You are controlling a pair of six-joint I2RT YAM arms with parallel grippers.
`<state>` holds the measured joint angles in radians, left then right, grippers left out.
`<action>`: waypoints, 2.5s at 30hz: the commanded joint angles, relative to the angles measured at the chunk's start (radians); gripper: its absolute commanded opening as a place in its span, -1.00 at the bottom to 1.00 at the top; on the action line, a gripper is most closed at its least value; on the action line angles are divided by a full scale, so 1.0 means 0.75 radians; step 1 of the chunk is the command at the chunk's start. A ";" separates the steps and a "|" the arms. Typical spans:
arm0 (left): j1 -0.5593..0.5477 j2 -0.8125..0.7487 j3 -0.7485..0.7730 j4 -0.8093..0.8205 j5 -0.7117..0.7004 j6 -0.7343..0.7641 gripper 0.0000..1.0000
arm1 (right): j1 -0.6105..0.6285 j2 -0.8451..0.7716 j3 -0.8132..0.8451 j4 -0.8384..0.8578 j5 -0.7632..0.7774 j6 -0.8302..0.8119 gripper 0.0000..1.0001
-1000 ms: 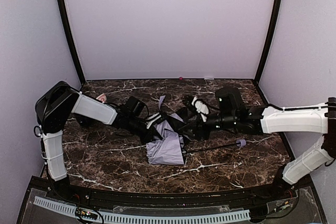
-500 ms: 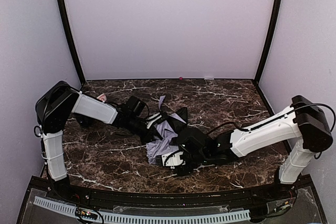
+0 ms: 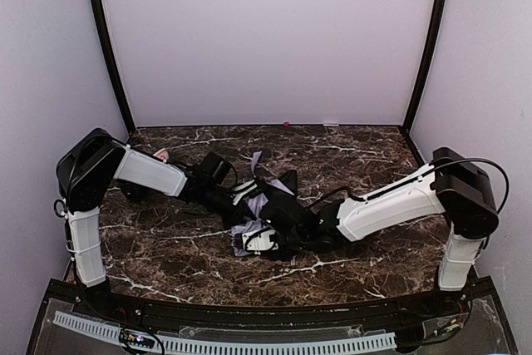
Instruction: Put away the umbrella
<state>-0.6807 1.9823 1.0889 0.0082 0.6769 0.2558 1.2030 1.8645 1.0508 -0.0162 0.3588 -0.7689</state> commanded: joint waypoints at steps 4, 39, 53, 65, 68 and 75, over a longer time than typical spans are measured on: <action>-0.015 -0.070 -0.032 -0.007 0.127 -0.034 -0.60 | -0.037 0.018 0.089 -0.239 -0.277 0.250 -0.29; -0.477 -0.788 -0.753 0.418 -0.558 0.764 0.61 | -0.391 0.377 0.276 -0.797 -1.638 0.704 -0.61; -0.498 -0.523 -0.684 0.347 -0.902 0.623 0.81 | -0.391 0.430 0.374 -0.878 -1.681 0.634 -0.51; -0.502 -0.315 -0.486 -0.029 -0.979 0.539 0.04 | -0.448 0.201 0.341 -0.831 -1.659 0.670 -0.02; -0.502 -0.360 -0.519 0.027 -0.973 0.561 0.02 | -0.504 0.046 0.301 -0.797 -1.645 0.694 0.05; -0.510 -0.349 -0.514 0.048 -0.978 0.579 -0.07 | -0.593 -0.259 0.240 -0.536 -1.406 0.958 0.09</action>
<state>-1.0702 1.6871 0.7433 0.1928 -0.0200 0.7013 0.7746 1.7752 1.2381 -0.5743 -0.8314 -0.2131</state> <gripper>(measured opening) 0.475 0.542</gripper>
